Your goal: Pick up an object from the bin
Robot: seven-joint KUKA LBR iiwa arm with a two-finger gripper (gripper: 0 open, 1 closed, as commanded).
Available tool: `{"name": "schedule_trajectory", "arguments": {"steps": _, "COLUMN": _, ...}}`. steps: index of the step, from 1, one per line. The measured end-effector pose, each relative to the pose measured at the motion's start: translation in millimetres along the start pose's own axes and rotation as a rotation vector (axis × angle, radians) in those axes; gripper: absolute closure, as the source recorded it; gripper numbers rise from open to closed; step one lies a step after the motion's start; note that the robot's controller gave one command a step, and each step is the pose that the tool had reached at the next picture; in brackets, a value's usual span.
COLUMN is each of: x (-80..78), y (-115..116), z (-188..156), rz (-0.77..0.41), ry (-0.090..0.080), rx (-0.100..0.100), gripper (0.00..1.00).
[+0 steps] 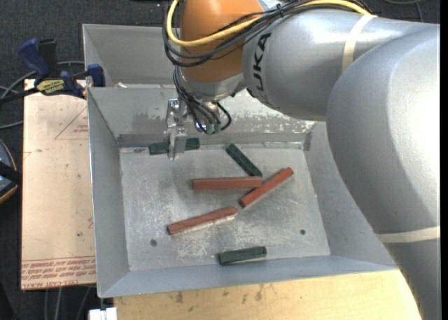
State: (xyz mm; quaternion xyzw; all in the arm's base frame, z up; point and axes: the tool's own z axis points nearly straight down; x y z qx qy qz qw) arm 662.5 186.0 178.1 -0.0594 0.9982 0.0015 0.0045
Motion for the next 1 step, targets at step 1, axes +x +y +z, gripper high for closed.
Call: {"name": "schedule_trajectory", "arguments": {"steps": 1, "x": 3.0, "y": -0.4, "z": 62.0, "rz": 0.001, "ry": 0.012, "rx": 0.001, "gripper": 1.0}}
